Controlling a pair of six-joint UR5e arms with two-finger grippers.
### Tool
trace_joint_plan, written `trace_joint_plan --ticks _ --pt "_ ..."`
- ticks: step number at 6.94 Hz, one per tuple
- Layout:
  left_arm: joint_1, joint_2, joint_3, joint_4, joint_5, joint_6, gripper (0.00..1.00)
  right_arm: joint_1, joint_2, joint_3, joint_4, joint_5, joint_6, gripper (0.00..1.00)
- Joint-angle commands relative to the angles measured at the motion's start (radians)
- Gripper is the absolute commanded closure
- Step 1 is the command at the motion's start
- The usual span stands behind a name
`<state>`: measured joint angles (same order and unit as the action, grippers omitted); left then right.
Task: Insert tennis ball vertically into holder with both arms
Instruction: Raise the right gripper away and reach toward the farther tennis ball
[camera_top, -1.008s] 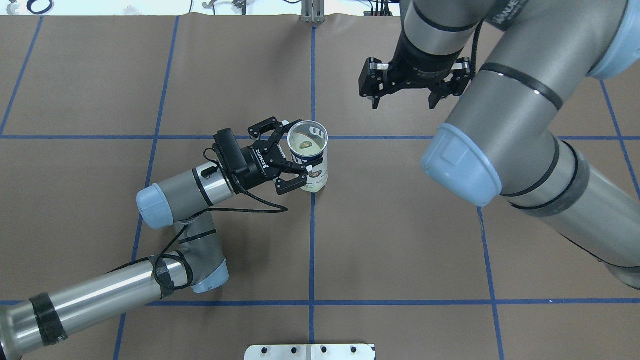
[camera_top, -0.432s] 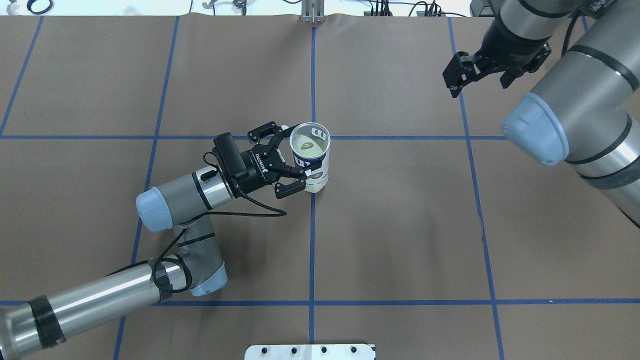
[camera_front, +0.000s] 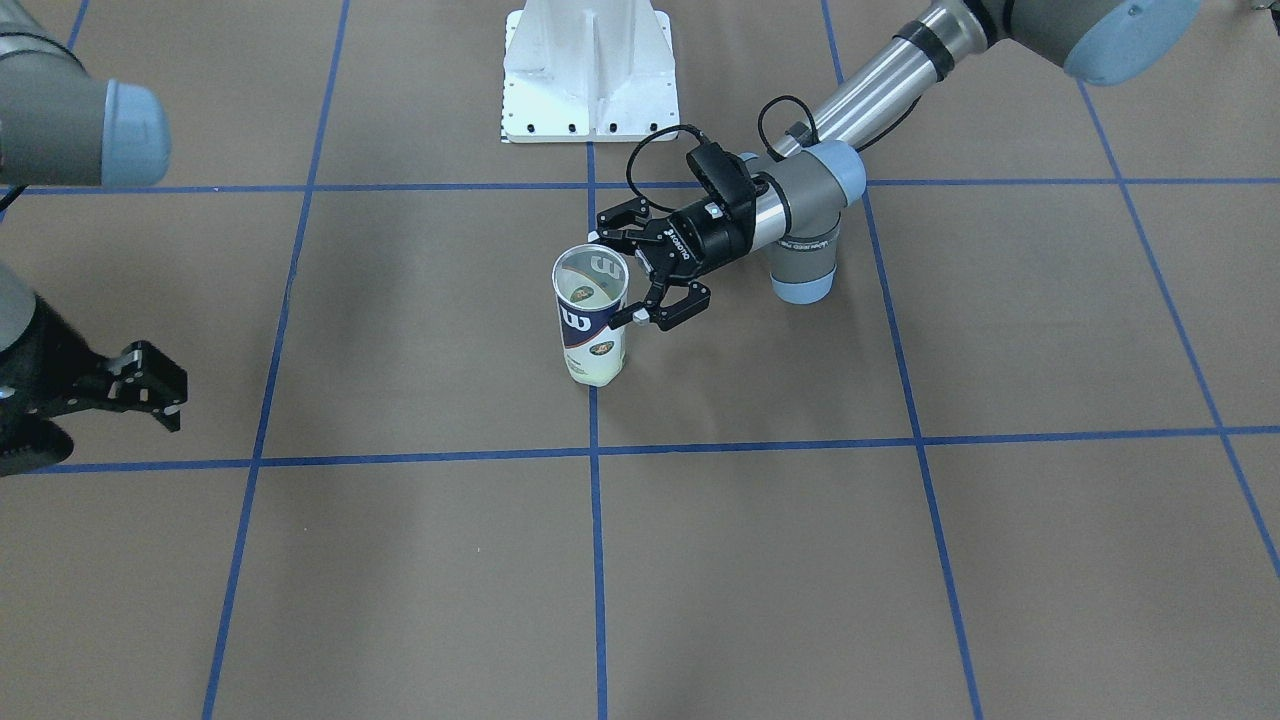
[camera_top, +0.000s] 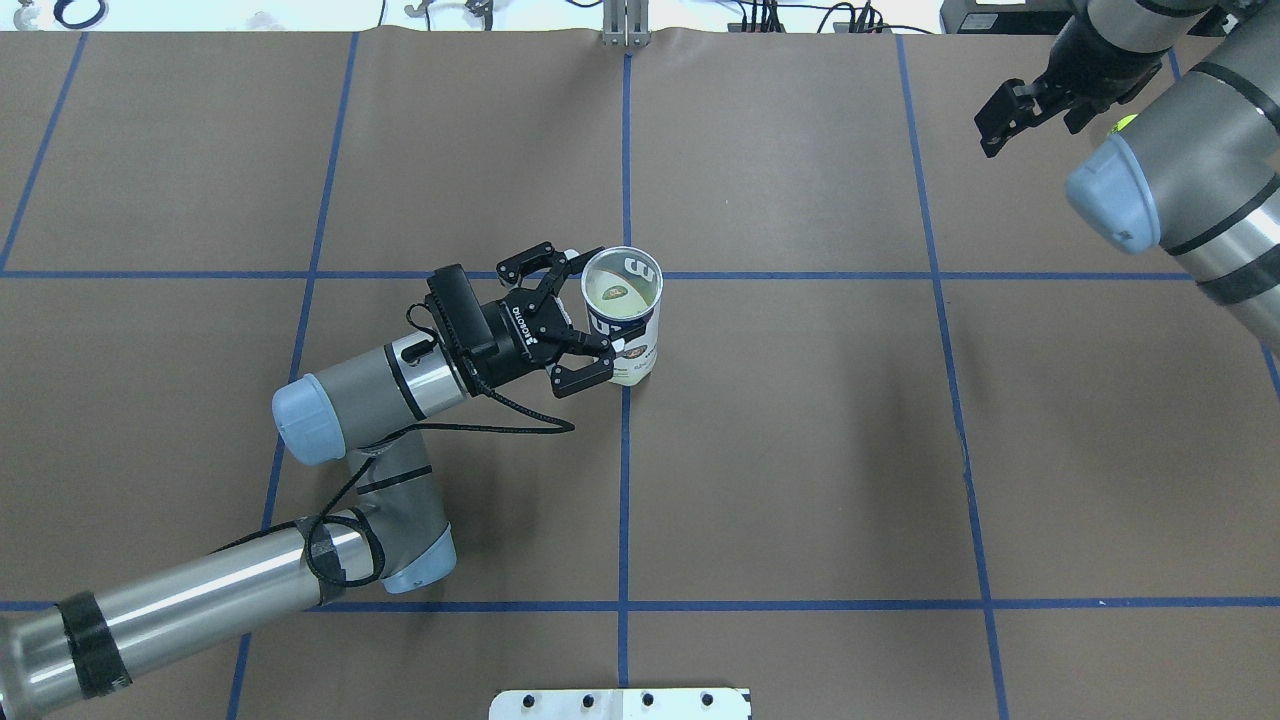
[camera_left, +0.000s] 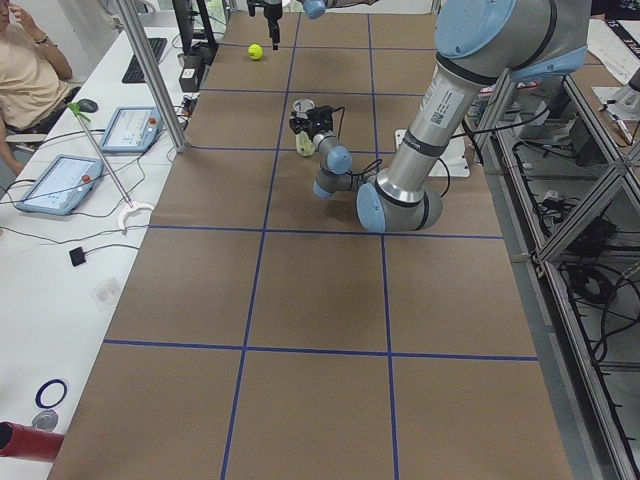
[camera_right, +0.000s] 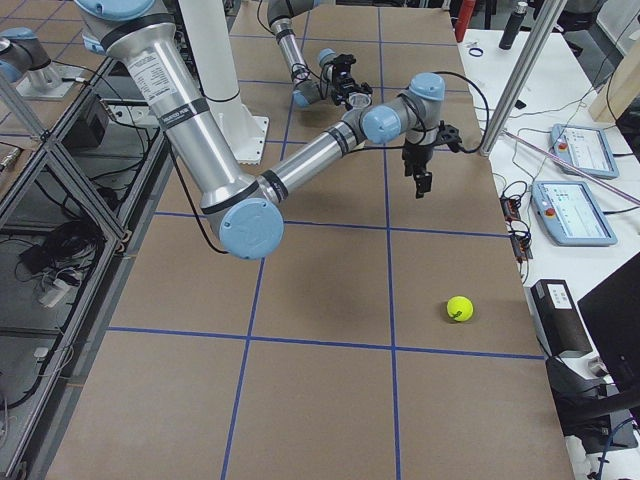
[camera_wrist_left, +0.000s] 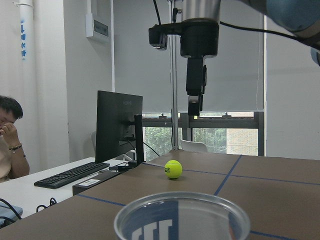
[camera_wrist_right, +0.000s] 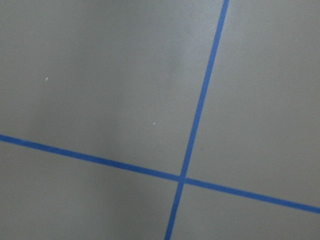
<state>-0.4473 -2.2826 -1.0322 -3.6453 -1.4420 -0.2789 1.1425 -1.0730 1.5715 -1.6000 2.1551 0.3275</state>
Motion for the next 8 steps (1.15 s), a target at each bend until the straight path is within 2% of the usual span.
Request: trace_joint_plan --ticks 1,3,4,5,6,8 --pt "0.001 0.000 -0.005 0.001 0.000 -0.002 0.08 0.088 -0.018 -0.299 0.257 0.035 -0.175 0.01" --pt "0.001 0.000 -0.005 0.001 0.000 -0.002 0.08 0.092 -0.010 -0.452 0.424 0.029 -0.177 0.01" --pt "0.001 0.000 -0.005 0.001 0.000 -0.002 0.08 0.094 0.028 -0.564 0.496 -0.010 -0.179 0.01" --pt "0.001 0.002 -0.005 -0.001 0.000 -0.002 0.08 0.088 0.072 -0.681 0.568 -0.126 -0.177 0.01" --pt "0.001 0.002 -0.005 0.001 0.000 -0.002 0.08 0.083 0.096 -0.752 0.615 -0.170 -0.179 0.01" --pt "0.001 0.000 -0.005 0.001 0.000 0.000 0.08 0.051 0.096 -0.760 0.618 -0.272 -0.183 0.01"
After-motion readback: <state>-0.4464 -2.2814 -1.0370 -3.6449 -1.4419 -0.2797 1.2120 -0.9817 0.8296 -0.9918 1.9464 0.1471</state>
